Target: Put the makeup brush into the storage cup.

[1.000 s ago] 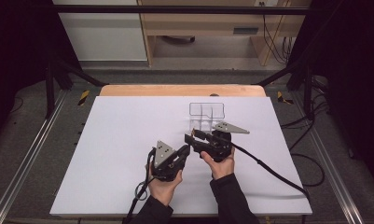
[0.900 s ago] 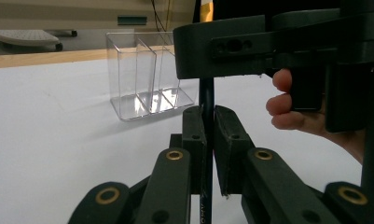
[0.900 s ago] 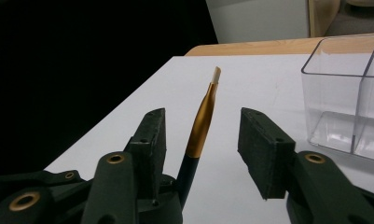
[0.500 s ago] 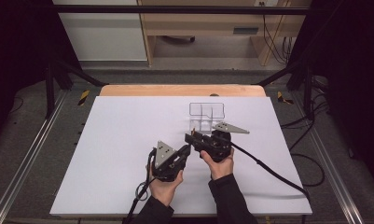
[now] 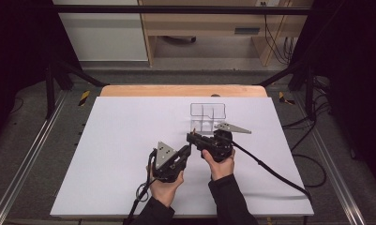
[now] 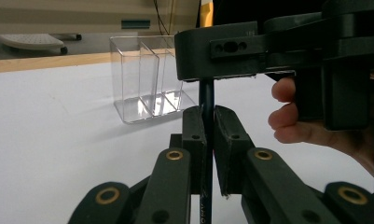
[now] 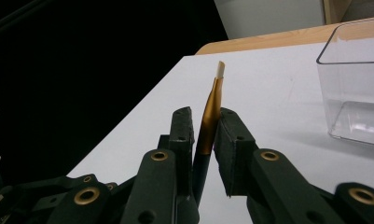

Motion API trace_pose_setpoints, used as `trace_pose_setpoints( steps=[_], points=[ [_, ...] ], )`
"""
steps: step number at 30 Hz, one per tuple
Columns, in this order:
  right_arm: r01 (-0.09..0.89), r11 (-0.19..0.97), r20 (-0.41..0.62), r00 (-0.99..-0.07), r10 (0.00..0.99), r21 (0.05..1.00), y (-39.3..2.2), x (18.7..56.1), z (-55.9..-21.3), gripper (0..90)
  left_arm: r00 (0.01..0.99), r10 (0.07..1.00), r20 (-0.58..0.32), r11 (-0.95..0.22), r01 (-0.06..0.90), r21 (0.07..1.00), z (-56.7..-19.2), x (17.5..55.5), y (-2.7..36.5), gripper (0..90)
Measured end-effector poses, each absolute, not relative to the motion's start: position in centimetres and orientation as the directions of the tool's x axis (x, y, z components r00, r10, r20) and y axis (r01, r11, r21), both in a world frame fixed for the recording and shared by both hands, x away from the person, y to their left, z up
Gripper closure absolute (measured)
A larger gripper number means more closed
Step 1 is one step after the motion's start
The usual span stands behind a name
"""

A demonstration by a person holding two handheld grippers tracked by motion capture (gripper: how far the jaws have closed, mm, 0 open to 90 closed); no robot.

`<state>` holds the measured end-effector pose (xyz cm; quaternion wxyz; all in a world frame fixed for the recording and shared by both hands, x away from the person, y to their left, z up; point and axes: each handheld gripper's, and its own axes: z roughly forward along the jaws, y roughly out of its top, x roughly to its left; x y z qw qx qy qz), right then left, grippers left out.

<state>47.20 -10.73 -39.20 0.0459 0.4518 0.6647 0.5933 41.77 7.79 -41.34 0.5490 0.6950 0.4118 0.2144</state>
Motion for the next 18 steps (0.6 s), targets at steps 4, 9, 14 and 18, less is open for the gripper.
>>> trace_pose_setpoints(
  steps=[4,9,14,18],
  points=[
    [0.556,-0.128,0.494,-0.58,0.648,0.821,-10.84,47.23,-39.26,79.5,0.568,0.809,-0.15,-0.06,0.333,0.941,-41.35,41.74,7.76,82.9],
    [0.568,-0.142,0.515,-0.575,0.636,0.811,-11.0,47.22,-39.38,82.5,0.57,0.808,-0.151,-0.062,0.336,0.94,-41.4,41.75,7.67,82.9],
    [0.57,-0.144,0.52,-0.58,0.627,0.809,-11.04,47.17,-39.33,83.6,0.572,0.806,-0.152,-0.061,0.336,0.94,-41.41,41.75,7.63,82.9],
    [0.57,-0.142,0.519,-0.58,0.628,0.809,-11.04,47.15,-39.34,83.9,0.577,0.802,-0.156,-0.061,0.339,0.939,-41.42,41.85,7.69,82.8]
  ],
)
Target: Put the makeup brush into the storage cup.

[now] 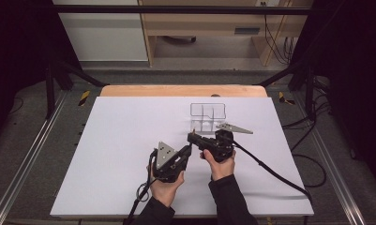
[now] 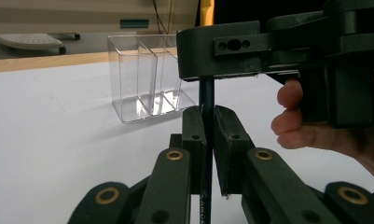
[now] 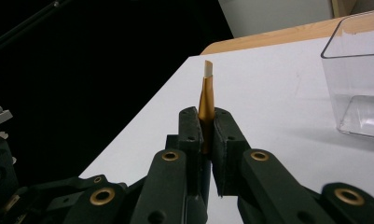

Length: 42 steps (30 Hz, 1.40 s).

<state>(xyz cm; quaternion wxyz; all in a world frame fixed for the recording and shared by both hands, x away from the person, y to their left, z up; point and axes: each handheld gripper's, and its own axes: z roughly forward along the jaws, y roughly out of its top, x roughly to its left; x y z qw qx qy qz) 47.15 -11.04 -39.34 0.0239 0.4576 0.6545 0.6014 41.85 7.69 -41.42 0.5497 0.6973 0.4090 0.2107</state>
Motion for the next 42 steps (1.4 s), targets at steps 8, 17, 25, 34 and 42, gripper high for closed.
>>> trace_pose_setpoints(
  steps=[8,17,25,34,42],
  points=[
    [0.541,-0.142,0.491,-0.584,0.647,0.829,-11.2,47.2,-39.2,83.9,0.59,0.79,-0.165,-0.051,0.332,0.942,-41.2,42.1,8.4,70.4],
    [0.497,-0.137,0.451,-0.593,0.667,0.857,-11.5,47.3,-38.9,83.9,0.602,0.788,-0.127,-0.119,0.352,0.928,-40.5,42.9,9.8,47.2],
    [0.459,-0.117,0.403,-0.596,0.695,0.881,-12.0,47.3,-38.4,83.9,0.627,0.775,-0.085,-0.175,0.342,0.923,-39.5,43.2,11.2,33.7],
    [0.437,-0.093,0.367,-0.602,0.709,0.895,-12.3,47.4,-38.2,83.9,0.646,0.76,-0.073,-0.217,0.357,0.909,-39.1,43.5,13.2,22.4],
    [0.411,-0.064,0.326,-0.608,0.724,0.909,-12.6,47.6,-38.0,83.9,0.627,0.773,-0.1,-0.197,0.386,0.901,-39.5,43.7,16.0,18.4]
  ],
)
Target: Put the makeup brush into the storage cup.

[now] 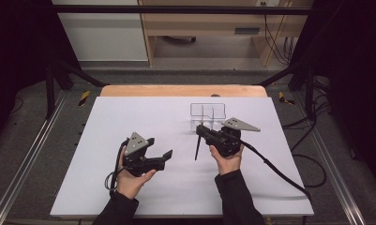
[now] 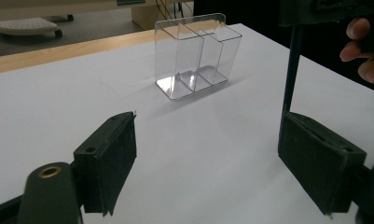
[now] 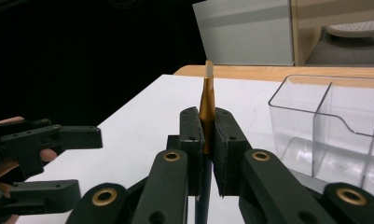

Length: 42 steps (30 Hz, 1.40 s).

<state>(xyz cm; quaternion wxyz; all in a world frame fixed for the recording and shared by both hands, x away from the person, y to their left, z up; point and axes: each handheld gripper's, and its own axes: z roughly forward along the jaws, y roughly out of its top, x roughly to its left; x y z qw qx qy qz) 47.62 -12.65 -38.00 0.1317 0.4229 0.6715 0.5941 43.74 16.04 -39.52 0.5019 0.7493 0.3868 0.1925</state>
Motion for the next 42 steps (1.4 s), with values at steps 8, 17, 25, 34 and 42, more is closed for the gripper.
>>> trace_pose_setpoints(
  steps=[8,17,25,34,42],
  points=[
    [0.384,-0.042,0.287,-0.611,0.738,0.923,-13.1,48.0,-37.7,83.9,0.599,0.795,-0.092,-0.201,0.405,0.892,-40.4,43.7,18.2,13.8],
    [0.352,-0.028,0.25,-0.604,0.757,0.935,-13.7,48.9,-37.2,83.8,0.573,0.815,-0.087,-0.204,0.424,0.883,-41.1,43.7,20.2,11.7],
    [0.325,-0.011,0.215,-0.597,0.773,0.946,-14.0,49.9,-36.6,83.9,0.562,0.824,-0.079,-0.208,0.429,0.879,-41.5,43.8,21.5,10.7],
    [0.3,-0.011,0.192,-0.583,0.789,0.954,-13.7,51.1,-36.1,83.8,0.549,0.833,-0.065,-0.214,0.428,0.878,-41.4,44.0,22.6,10.5],
    [0.273,-0.008,0.168,-0.571,0.804,0.962,-13.4,52.2,-35.6,83.9,0.546,0.836,-0.047,-0.229,0.426,0.875,-41.3,44.0,23.0,9.9]
  ],
)
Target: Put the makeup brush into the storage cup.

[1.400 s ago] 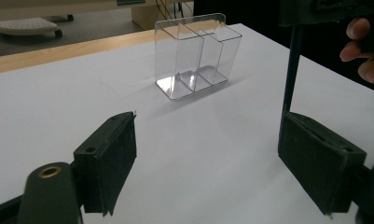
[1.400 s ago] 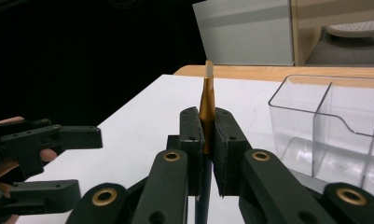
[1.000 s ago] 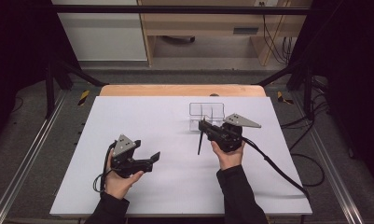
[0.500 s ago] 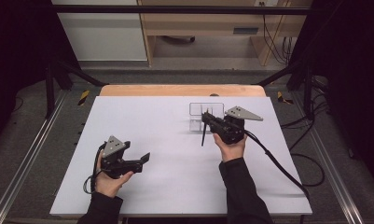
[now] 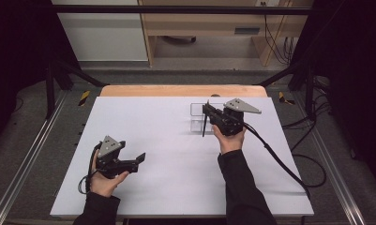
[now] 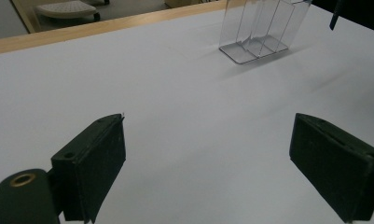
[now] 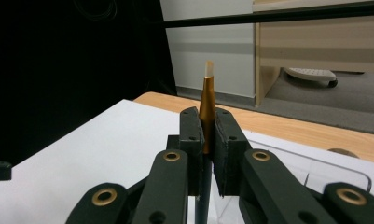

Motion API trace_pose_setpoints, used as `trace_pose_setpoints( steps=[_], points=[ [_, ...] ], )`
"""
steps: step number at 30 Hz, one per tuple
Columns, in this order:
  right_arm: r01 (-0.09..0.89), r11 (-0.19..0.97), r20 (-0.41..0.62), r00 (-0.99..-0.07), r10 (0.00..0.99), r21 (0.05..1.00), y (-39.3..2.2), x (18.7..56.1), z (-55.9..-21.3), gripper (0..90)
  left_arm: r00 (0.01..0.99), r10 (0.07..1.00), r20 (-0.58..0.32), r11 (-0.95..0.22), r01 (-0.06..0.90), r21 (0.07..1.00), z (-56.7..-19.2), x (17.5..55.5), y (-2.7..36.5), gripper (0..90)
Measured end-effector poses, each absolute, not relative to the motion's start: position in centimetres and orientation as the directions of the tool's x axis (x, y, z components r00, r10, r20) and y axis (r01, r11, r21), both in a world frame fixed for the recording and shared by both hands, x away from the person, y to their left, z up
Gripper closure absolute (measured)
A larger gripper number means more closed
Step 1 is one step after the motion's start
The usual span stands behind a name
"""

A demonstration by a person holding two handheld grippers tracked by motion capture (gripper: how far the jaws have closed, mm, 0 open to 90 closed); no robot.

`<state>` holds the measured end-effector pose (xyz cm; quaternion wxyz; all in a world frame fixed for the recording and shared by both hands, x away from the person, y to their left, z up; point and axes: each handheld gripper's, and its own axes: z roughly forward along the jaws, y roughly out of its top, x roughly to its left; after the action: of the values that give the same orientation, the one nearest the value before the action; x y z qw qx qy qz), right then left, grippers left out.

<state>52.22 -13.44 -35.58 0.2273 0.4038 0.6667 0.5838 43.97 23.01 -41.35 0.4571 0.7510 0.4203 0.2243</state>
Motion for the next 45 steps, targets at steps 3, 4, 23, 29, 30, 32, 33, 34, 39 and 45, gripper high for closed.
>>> trace_pose_setpoints(
  steps=[3,4,23,29,30,32,33,34,39,45],
  points=[
    [0.265,-0.007,0.16,-0.563,0.811,0.964,-13.4,52.6,-35.3,83.9,0.545,0.837,-0.049,-0.228,0.43,0.873,-41.4,44.0,23.0,9.8],
    [0.26,-0.006,0.156,-0.561,0.813,0.966,-13.4,52.7,-35.2,83.9,0.546,0.836,-0.047,-0.231,0.429,0.873,-41.4,44.0,23.0,9.9],
    [0.233,-0.007,0.133,-0.53,0.837,0.972,-12.3,54.9,-34.2,83.8,0.546,0.836,-0.049,-0.23,0.43,0.873,-41.3,44.0,23.3,9.8],
    [0.223,-0.016,0.131,-0.514,0.848,0.975,-12.3,55.4,-33.9,83.9,0.545,0.837,-0.048,-0.228,0.429,0.874,-41.2,44.0,23.3,9.7],
    [0.221,-0.016,0.13,-0.513,0.849,0.975,-12.3,55.5,-33.8,83.9,0.545,0.837,-0.048,-0.228,0.428,0.875,-41.2,44.0,23.3,9.9],
    [0.218,-0.019,0.131,-0.509,0.851,0.976,-12.3,55.7,-33.6,83.9,0.546,0.837,-0.049,-0.228,0.427,0.875,-41.2,44.0,23.3,9.9],
    [0.218,-0.022,0.133,-0.509,0.851,0.976,-12.3,55.7,-33.5,83.9,0.545,0.837,-0.05,-0.227,0.429,0.874,-41.2,44.0,23.3,9.9],
    [0.215,-0.021,0.13,-0.507,0.852,0.976,-12.2,55.8,-33.4,83.9,0.545,0.837,-0.051,-0.226,0.43,0.874,-41.2,44.0,23.3,9.9],
    [0.209,-0.016,0.121,-0.498,0.859,0.978,-12.0,56.4,-32.9,83.9,0.545,0.837,-0.053,-0.225,0.431,0.874,-41.2,44.0,23.4,9.8],
    [0.206,-0.009,0.11,-0.484,0.868,0.979,-11.8,57.1,-32.8,83.9,0.546,0.836,-0.054,-0.224,0.429,0.875,-41.2,44.0,23.4,9.8]
  ],
)
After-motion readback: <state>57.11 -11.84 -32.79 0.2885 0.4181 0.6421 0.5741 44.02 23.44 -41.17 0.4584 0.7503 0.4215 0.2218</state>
